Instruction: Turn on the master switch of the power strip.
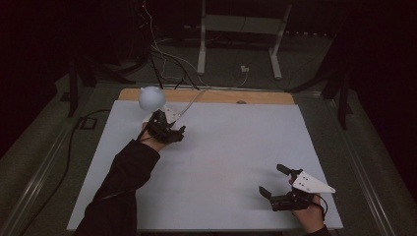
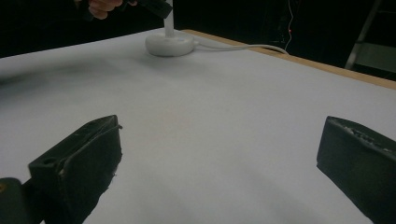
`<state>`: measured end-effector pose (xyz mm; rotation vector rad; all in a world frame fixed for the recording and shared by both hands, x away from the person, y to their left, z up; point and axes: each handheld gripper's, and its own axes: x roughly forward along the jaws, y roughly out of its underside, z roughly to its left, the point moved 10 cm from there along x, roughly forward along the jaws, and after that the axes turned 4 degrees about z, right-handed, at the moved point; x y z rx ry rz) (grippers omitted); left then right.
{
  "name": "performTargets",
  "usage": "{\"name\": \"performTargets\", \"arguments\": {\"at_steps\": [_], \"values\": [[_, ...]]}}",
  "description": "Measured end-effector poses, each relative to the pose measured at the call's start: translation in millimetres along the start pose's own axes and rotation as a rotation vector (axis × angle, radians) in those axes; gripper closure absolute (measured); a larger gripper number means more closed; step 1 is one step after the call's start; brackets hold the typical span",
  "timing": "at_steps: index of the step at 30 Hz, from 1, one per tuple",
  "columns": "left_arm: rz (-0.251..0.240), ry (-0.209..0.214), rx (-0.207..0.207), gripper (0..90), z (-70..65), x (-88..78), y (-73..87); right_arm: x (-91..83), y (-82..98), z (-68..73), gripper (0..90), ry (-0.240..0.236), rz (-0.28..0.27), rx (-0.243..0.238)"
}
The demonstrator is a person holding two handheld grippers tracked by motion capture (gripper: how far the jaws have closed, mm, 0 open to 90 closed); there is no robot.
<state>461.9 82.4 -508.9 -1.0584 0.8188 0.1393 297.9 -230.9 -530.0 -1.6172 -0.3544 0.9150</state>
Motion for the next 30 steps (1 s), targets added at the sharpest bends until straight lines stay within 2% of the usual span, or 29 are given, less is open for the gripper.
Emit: {"name": "performTargets", "arguments": {"at_steps": [1, 3, 5, 8, 9, 12, 19, 21, 27, 30], "values": [[0.006, 0.011, -0.006, 25.5, -0.8, -1.1, 1.2, 0.0, 0.0, 0.0, 0.0, 0.000, 0.000, 0.000], [-0.011, 0.037, -0.021, 19.8, -2.5, -4.3, 1.2, 0.1, 0.1, 0.2, 0.0, 0.000, 0.001, 0.000], [-0.024, 0.088, -0.039, 18.8, -6.2, -8.6, 1.6, 0.2, 0.2, 0.2, 0.0, -0.002, 0.001, 0.002], [-0.033, 0.186, -0.045, 2.5, -14.7, -16.1, 3.6, 0.1, 0.2, -0.2, 0.0, 0.001, 0.001, 0.003], [-0.031, 0.216, -0.053, 1.0, -16.9, -18.6, 4.5, 0.2, 0.2, -0.3, 0.0, 0.001, 0.001, 0.003], [-0.014, 0.258, -0.052, 0.2, -20.2, -23.1, 9.2, 0.8, 0.7, 0.0, 0.0, 0.000, 0.003, 0.004], [-0.017, 0.315, -0.039, 0.2, -27.7, -36.0, 18.8, 1.0, 1.0, -0.1, 0.0, 0.001, 0.004, 0.004], [-0.014, 0.318, -0.025, 0.2, -29.8, -38.7, 22.7, 1.0, 1.2, 0.0, 0.0, 0.001, 0.006, 0.003], [-0.022, 0.357, -0.017, 0.2, -35.6, -49.8, 33.5, 1.4, 1.2, 0.1, 0.0, 0.002, 0.007, 0.001], [-0.018, 0.362, -0.007, 0.2, -37.9, -54.4, 40.9, 1.3, 0.8, 0.6, 0.0, 0.001, 0.006, 0.002]]}}
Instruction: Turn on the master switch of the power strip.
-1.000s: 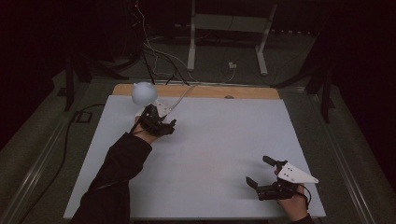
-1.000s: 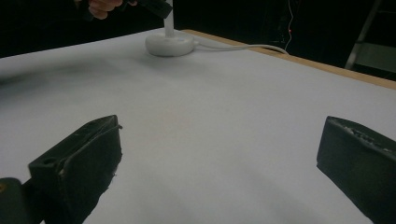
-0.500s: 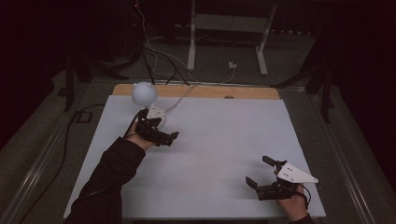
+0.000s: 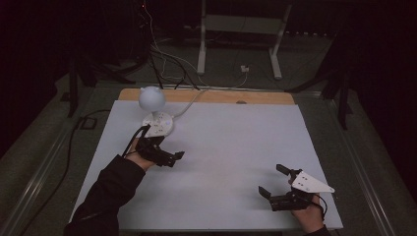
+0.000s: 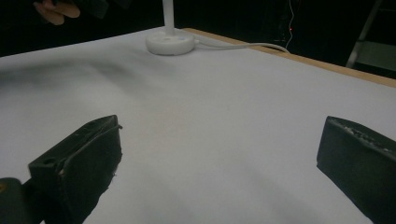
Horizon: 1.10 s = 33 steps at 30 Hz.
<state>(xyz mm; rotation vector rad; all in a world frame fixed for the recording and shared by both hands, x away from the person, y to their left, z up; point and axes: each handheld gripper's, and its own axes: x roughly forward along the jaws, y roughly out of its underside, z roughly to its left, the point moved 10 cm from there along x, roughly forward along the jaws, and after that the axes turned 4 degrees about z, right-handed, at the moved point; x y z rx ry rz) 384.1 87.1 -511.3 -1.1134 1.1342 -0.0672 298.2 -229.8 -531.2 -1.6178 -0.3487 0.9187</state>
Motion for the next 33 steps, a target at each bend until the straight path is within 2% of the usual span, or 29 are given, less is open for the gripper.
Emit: {"name": "performTargets", "arguments": {"at_steps": [1, 3, 10, 14, 19, 23, 33], "values": [[0.002, -0.008, 0.004, 0.2, -0.6, -0.9, 2.7, 0.1, -0.1, 0.2, 0.0, -0.001, 0.000, -0.001], [0.000, 0.010, 0.004, 0.2, -4.4, -2.9, 7.9, 0.4, 0.2, 0.3, 0.0, -0.001, 0.002, -0.002], [0.018, 0.008, 0.031, 0.2, -14.5, -7.5, 29.4, 0.7, 0.1, 0.7, 0.0, 0.000, 0.002, -0.004], [0.034, 0.021, 0.048, 0.2, -21.6, -8.9, 44.0, 0.9, 0.1, 1.3, 0.0, 0.000, 0.005, -0.004], [0.053, 0.024, 0.047, 0.2, -24.8, -10.5, 63.4, 0.8, 0.2, 1.3, 0.0, 0.000, 0.005, -0.004], [0.053, 0.030, 0.022, 0.2, -26.2, -13.2, 73.8, 0.7, -0.1, 1.7, 0.0, -0.001, 0.003, -0.005], [0.090, 0.028, 0.002, 0.2, -27.5, -15.0, 101.6, 0.8, -0.1, 1.9, 0.0, -0.002, 0.003, -0.005]]}}
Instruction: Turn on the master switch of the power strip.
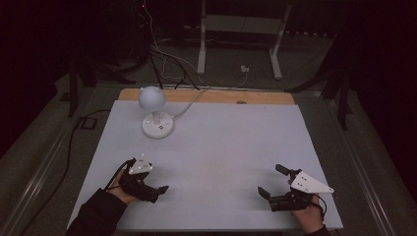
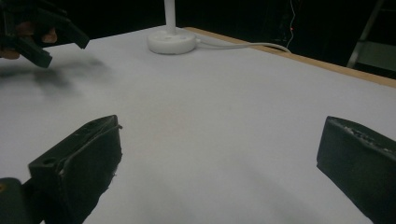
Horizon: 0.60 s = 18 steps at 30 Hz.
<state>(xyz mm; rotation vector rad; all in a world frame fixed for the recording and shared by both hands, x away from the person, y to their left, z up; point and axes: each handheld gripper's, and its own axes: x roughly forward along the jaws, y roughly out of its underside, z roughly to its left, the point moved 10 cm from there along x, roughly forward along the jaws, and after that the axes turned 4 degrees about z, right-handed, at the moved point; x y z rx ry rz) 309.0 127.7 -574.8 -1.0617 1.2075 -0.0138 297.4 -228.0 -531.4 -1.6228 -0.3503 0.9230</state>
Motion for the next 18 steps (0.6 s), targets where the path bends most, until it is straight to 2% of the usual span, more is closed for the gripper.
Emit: {"name": "performTargets", "arguments": {"at_steps": [7, 16, 18], "values": [[0.004, 0.008, -0.023, 0.2, -2.8, -3.1, 13.6, -0.4, 0.2, -0.4, 0.0, 0.001, 0.000, -0.001], [-0.011, 0.011, -0.088, 0.2, -2.6, -8.7, 34.3, -0.8, 0.2, -0.8, 0.0, 0.002, 0.001, 0.000], [-0.013, -0.018, -0.079, 0.2, -0.3, -9.5, 38.6, -0.6, 0.8, -0.6, 0.0, 0.002, 0.004, 0.000]]}}
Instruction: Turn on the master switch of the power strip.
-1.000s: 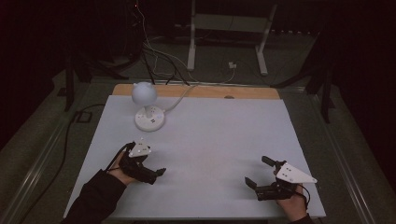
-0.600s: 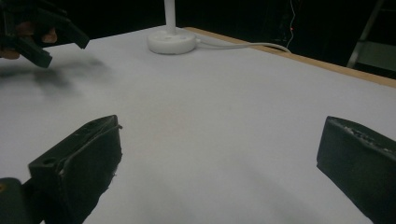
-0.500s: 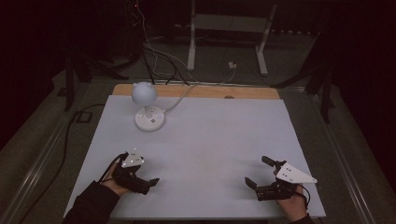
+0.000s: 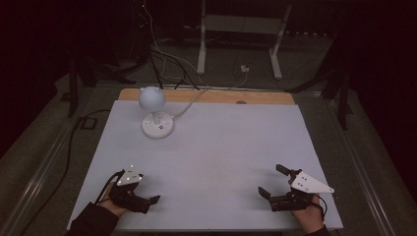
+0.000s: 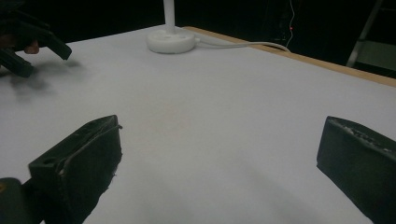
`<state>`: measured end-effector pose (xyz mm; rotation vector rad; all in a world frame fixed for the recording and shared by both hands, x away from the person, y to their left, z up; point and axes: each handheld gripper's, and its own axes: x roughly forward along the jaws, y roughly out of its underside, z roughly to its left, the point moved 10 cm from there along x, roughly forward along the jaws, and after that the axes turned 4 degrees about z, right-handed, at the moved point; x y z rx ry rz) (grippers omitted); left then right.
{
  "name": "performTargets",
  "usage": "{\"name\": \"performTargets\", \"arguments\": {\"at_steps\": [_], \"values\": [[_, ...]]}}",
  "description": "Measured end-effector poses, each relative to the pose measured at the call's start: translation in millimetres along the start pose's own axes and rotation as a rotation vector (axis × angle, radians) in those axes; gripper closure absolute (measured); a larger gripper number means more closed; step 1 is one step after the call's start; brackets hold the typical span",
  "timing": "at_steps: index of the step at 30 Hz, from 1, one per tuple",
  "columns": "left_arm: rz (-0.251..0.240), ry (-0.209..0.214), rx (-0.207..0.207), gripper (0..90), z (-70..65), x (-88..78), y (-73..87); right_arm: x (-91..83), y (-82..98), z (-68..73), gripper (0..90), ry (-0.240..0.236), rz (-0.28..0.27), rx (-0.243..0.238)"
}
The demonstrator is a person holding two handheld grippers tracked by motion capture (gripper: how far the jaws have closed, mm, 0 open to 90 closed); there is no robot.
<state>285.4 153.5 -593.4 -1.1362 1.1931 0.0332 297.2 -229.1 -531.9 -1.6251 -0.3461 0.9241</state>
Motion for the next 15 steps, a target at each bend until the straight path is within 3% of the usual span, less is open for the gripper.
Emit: {"name": "performTargets", "arguments": {"at_steps": [4, 15], "values": [[-0.045, -0.019, -0.022, 0.3, 3.5, -3.1, -0.5, 0.5, -0.1, 0.8, 0.0, -0.003, 0.001, -0.005], [-0.079, -0.006, -0.007, 0.3, 1.6, -2.6, -4.8, 1.9, 1.9, 1.2, 0.0, -0.006, 0.011, -0.006]]}}
